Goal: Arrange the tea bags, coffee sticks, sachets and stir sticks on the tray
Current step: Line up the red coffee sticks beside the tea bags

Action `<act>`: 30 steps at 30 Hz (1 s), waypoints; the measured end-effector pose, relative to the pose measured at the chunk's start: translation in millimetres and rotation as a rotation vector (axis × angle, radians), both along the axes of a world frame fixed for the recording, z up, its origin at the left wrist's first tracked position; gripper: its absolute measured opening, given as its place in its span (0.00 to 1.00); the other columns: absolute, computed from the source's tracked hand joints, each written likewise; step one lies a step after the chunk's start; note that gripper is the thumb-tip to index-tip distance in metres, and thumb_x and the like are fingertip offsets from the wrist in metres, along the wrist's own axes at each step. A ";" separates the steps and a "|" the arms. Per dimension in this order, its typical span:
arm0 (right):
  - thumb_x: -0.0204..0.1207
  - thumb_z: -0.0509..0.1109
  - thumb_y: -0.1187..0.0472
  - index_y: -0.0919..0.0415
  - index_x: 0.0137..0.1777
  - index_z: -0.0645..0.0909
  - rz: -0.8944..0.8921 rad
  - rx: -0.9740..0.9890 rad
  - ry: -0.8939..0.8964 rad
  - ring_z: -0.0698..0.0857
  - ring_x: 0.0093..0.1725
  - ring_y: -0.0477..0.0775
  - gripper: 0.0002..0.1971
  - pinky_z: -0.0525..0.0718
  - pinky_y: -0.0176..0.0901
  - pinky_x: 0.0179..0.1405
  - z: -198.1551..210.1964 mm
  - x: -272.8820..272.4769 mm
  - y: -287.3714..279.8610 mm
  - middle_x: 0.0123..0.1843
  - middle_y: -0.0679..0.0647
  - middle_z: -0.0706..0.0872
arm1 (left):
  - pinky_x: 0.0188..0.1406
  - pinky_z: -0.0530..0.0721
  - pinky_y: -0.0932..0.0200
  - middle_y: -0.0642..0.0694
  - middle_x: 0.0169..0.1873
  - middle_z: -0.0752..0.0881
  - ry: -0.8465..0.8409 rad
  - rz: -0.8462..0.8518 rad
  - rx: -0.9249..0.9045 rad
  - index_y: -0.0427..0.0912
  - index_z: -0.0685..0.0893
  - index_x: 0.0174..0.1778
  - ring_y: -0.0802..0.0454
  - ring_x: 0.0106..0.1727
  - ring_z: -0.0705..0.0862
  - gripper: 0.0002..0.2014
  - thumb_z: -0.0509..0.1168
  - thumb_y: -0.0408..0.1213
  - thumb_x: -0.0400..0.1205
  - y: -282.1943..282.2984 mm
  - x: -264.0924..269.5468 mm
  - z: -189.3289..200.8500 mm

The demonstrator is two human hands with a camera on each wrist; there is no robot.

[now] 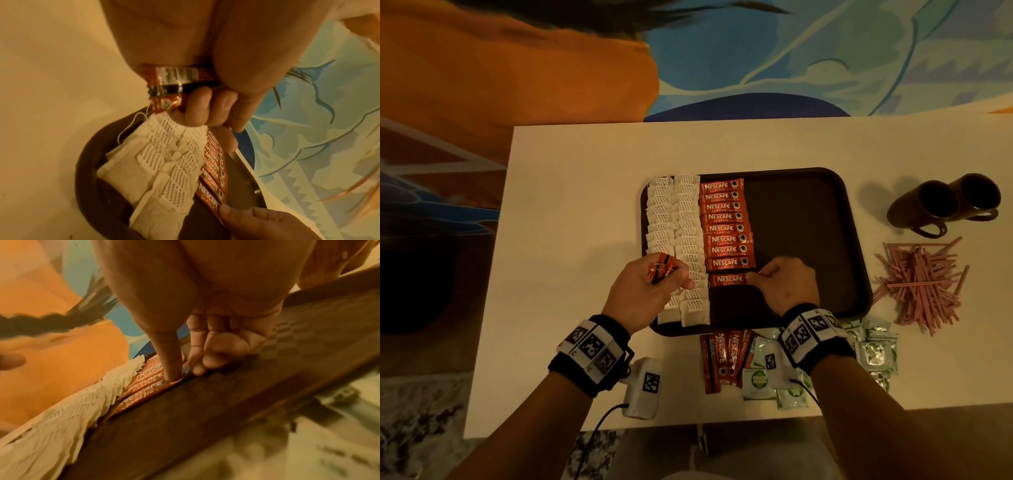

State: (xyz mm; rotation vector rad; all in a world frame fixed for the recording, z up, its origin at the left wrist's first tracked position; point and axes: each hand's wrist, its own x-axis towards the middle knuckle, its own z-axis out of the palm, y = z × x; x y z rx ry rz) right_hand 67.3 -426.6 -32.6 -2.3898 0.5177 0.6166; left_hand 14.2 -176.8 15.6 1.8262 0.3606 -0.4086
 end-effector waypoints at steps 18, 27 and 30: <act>0.66 0.81 0.33 0.51 0.57 0.78 0.141 -0.166 -0.066 0.86 0.48 0.54 0.30 0.86 0.48 0.44 6.4 -9.6 24.9 0.52 0.51 0.86 | 0.31 0.76 0.60 0.51 0.42 0.94 -0.007 0.005 -0.038 0.45 0.89 0.50 0.65 0.25 0.80 0.06 0.69 0.42 0.87 4.2 -1.8 1.5; 0.67 0.79 0.31 0.52 0.57 0.79 0.132 -0.154 -0.060 0.86 0.48 0.54 0.30 0.87 0.49 0.45 13.0 -7.9 25.8 0.51 0.51 0.86 | 0.26 0.74 0.60 0.49 0.42 0.94 0.032 -0.003 -0.055 0.45 0.87 0.51 0.56 0.23 0.75 0.05 0.69 0.41 0.87 1.3 1.1 1.8; 0.70 0.78 0.32 0.50 0.55 0.79 0.126 -0.099 -0.101 0.86 0.47 0.50 0.26 0.88 0.48 0.44 21.1 -6.2 26.5 0.50 0.49 0.87 | 0.27 0.72 0.59 0.48 0.44 0.94 0.060 -0.045 -0.095 0.44 0.87 0.53 0.55 0.23 0.74 0.06 0.67 0.42 0.88 -1.3 2.4 2.7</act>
